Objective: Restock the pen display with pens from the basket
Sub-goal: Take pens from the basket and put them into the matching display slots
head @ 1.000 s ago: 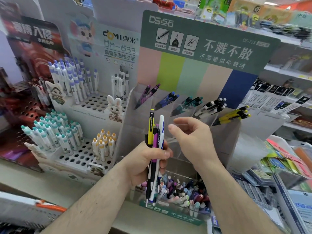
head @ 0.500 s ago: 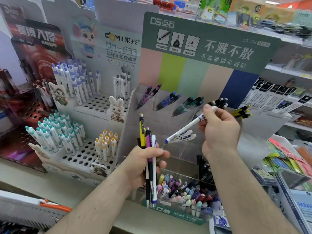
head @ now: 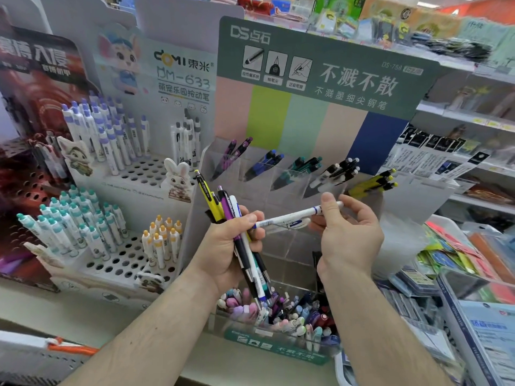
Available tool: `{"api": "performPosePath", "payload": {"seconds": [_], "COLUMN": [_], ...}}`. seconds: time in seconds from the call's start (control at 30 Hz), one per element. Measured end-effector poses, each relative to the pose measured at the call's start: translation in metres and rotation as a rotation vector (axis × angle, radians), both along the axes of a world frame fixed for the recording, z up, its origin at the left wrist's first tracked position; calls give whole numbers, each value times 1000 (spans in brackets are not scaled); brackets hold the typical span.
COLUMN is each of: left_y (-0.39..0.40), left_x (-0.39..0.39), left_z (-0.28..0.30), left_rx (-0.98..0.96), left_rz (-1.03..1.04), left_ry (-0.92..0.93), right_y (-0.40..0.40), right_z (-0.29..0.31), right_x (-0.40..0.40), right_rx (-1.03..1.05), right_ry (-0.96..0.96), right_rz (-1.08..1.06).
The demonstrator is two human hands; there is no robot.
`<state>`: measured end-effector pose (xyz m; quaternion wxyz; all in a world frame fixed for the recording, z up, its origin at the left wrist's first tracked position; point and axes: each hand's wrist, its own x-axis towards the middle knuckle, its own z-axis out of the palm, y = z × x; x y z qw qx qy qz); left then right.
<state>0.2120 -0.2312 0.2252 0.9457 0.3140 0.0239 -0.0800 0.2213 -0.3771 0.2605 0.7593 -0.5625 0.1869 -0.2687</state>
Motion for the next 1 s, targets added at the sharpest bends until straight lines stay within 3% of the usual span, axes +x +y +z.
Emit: {"api": "performPosePath", "payload": {"seconds": [0.17,0.3,0.43,0.7,0.83,0.9,1.0], "left_y": [4,9,8,14,16,17,19], "left_x": [4,4,3,1,-1,-4,-6], "left_z": [-1,-5,-7,-8,-9,-8,-8], "left_rx": [-88,57,161,240,278,301,350], "left_rz": [34,26,-9,-61,-114,-159,-267], "left_ry": [32,68,91,49,12,2,-52], "right_y": [-10,-20,-14,0,-3,0,12], "right_z": [6,10,-3,-26,-22,-14,3], "right_x": [4,16,25,29,28,20,4], "right_rx": [18,-369,-800,-1104,-1275,-1266,-955], "right_ry": [-38,-182,-164,12,66,-25,-12], "right_rz": [-49,-185,-138,118,52,33,402]}}
